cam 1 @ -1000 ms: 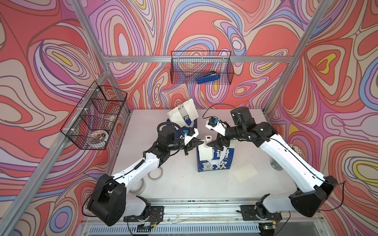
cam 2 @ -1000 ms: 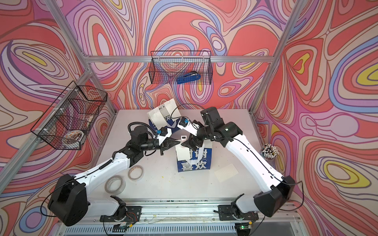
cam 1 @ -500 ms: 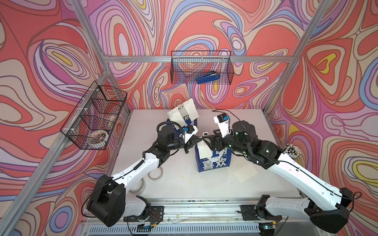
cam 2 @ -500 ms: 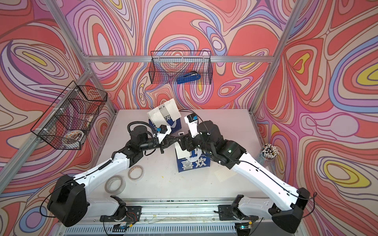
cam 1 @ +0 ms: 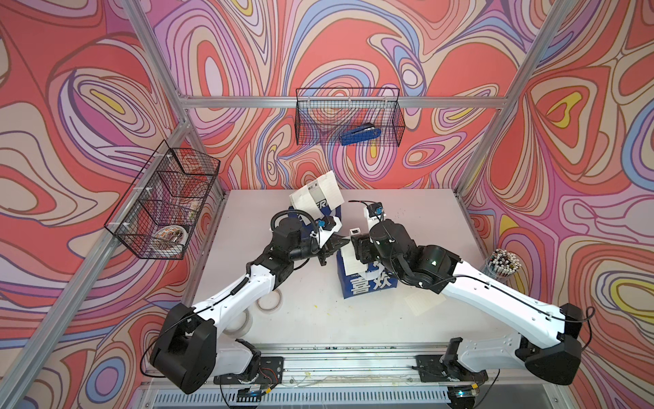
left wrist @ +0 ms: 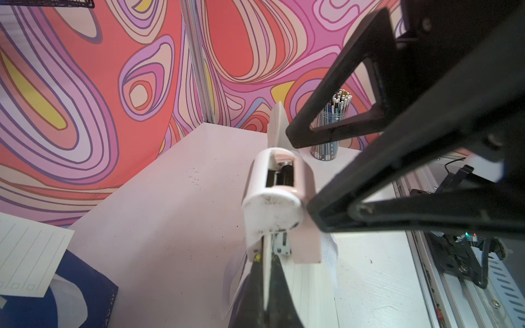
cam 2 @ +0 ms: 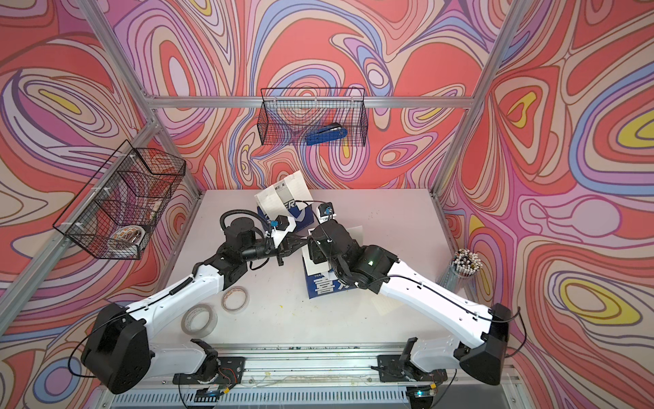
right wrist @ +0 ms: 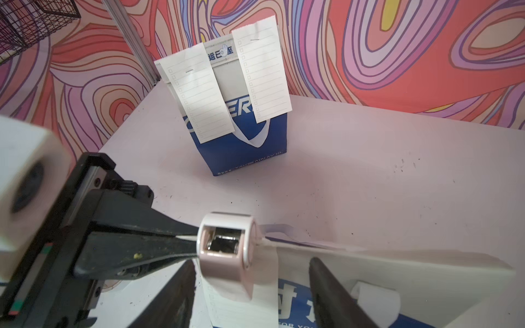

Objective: Staple the receipts to the bags
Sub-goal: Pick up the stapler from the takeout bag.

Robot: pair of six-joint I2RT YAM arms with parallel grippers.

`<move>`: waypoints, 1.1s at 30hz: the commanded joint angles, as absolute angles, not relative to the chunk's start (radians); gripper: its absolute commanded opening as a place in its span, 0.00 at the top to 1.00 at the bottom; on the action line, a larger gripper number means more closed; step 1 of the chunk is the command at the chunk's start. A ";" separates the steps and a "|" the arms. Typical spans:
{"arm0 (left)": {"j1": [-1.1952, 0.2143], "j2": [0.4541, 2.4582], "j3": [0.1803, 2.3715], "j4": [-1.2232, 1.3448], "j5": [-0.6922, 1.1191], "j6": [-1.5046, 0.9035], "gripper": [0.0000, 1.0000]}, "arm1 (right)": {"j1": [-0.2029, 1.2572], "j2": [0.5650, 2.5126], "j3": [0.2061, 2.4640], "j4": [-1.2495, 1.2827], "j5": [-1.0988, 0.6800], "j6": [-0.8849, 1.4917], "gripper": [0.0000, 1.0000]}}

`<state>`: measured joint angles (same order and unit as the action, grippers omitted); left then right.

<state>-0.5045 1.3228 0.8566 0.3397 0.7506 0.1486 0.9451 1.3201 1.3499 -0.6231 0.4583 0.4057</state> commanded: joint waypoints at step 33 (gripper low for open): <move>-0.508 1.258 0.876 0.350 0.699 0.190 1.00 | 0.926 1.171 1.425 -0.602 0.650 0.315 0.90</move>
<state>-0.5053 1.2968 0.8566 0.3084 0.7139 0.1654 0.9417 1.2118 1.3949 -0.5716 0.5846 0.3691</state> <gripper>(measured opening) 0.059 0.293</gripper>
